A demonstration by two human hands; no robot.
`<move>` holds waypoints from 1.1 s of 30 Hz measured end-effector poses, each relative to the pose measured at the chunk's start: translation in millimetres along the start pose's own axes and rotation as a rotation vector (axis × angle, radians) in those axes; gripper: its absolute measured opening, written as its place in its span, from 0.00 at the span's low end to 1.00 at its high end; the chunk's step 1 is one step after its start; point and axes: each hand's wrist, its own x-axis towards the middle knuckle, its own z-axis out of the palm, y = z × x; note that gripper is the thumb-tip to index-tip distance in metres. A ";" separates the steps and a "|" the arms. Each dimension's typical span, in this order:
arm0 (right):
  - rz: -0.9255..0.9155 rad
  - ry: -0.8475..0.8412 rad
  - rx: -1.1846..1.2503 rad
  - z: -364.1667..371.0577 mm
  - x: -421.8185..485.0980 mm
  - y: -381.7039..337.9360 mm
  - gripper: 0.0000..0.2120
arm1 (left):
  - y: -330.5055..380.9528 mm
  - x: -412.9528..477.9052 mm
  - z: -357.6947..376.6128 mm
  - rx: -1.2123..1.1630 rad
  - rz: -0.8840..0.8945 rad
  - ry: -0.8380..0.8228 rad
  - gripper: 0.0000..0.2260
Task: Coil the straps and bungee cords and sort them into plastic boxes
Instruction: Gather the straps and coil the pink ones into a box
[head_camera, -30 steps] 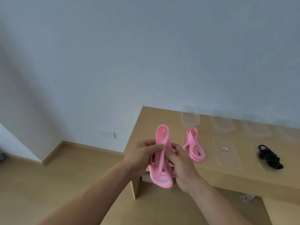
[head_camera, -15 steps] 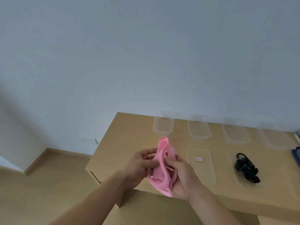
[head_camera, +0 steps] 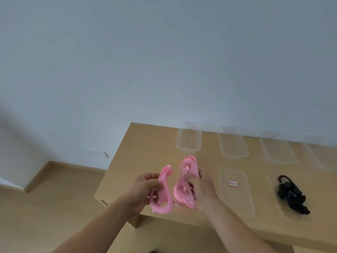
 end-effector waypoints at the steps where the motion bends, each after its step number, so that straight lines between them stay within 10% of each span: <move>1: -0.008 0.016 -0.029 4.1 5.7 1.2 0.13 | 2.4 5.5 -4.2 0.009 0.003 -0.016 0.13; 21: -0.061 0.333 -0.907 -4.3 36.5 13.8 0.10 | 32.8 77.9 14.8 0.057 0.031 -0.185 0.16; 25: -0.324 0.355 -0.609 -5.2 18.1 -4.6 0.14 | 45.1 78.4 27.5 0.045 0.073 -0.228 0.17; 29: -0.136 -0.018 -0.238 -14.7 1.1 -22.6 0.18 | 50.6 79.1 58.3 0.073 0.128 -0.248 0.20; 33: -0.141 0.005 -0.172 -50.9 -8.3 -30.9 0.21 | 42.9 86.1 99.2 0.117 0.137 -0.217 0.21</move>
